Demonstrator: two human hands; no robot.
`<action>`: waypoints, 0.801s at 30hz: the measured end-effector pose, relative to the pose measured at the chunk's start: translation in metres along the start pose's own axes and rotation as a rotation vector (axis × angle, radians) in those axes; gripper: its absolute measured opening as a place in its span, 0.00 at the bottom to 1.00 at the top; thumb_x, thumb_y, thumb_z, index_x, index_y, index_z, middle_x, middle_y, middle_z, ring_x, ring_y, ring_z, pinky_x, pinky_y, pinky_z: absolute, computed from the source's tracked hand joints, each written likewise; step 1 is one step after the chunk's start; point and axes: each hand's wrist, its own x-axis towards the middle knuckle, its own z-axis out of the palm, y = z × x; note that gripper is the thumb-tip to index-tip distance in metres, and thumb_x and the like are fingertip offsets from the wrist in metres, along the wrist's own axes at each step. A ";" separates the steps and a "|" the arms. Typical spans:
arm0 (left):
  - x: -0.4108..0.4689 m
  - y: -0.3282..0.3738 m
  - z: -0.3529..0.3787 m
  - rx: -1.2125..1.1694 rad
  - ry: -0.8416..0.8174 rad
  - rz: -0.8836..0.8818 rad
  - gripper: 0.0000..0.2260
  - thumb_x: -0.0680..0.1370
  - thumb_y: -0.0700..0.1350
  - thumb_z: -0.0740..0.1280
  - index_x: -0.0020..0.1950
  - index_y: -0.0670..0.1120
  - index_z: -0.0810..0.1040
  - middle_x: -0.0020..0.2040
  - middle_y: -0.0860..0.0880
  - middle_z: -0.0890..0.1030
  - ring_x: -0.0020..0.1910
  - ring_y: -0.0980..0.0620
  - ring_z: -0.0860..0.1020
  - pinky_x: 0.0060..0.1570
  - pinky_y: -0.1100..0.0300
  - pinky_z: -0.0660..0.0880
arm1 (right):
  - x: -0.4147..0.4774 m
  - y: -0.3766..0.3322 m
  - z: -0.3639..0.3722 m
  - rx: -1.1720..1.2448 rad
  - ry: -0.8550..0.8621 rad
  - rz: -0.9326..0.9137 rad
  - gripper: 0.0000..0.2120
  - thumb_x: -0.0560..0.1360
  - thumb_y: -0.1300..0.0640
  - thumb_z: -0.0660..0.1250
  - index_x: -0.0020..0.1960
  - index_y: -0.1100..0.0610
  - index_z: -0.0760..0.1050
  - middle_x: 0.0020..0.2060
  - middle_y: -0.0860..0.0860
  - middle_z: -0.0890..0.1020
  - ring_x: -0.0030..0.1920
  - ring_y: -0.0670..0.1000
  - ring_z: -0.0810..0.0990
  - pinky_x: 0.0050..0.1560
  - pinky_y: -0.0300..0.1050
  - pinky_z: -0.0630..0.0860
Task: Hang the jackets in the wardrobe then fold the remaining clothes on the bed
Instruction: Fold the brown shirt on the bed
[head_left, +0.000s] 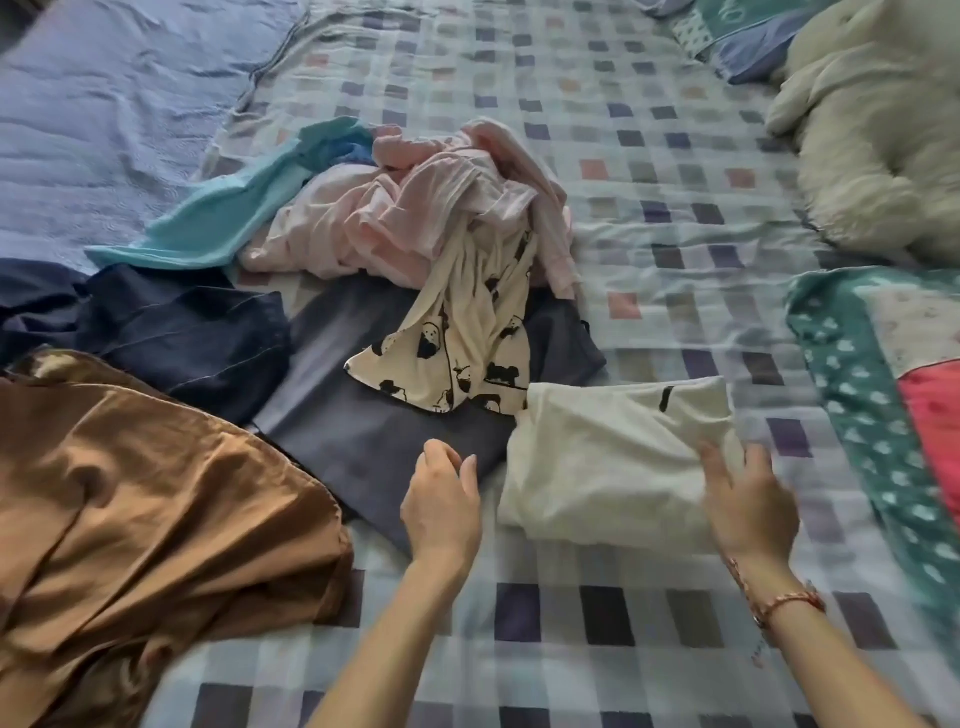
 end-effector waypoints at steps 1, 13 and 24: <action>0.000 0.004 0.014 0.045 -0.005 0.044 0.07 0.80 0.48 0.60 0.47 0.46 0.67 0.48 0.47 0.74 0.48 0.45 0.74 0.41 0.57 0.65 | 0.014 0.019 -0.004 -0.149 -0.021 0.066 0.20 0.77 0.51 0.64 0.59 0.66 0.68 0.52 0.67 0.77 0.52 0.67 0.76 0.47 0.55 0.71; 0.030 -0.079 -0.026 0.097 0.239 0.193 0.17 0.74 0.50 0.55 0.51 0.39 0.76 0.50 0.41 0.77 0.52 0.41 0.74 0.55 0.52 0.67 | 0.003 0.022 0.065 -0.491 -0.383 -0.117 0.26 0.81 0.47 0.48 0.77 0.54 0.52 0.76 0.57 0.51 0.76 0.57 0.48 0.74 0.53 0.47; 0.015 -0.250 -0.157 0.275 0.519 -0.088 0.19 0.75 0.50 0.61 0.54 0.35 0.77 0.55 0.36 0.77 0.56 0.37 0.75 0.59 0.47 0.67 | -0.193 -0.180 0.163 0.173 -0.751 -0.807 0.11 0.71 0.57 0.61 0.52 0.56 0.75 0.47 0.52 0.78 0.50 0.54 0.76 0.53 0.45 0.71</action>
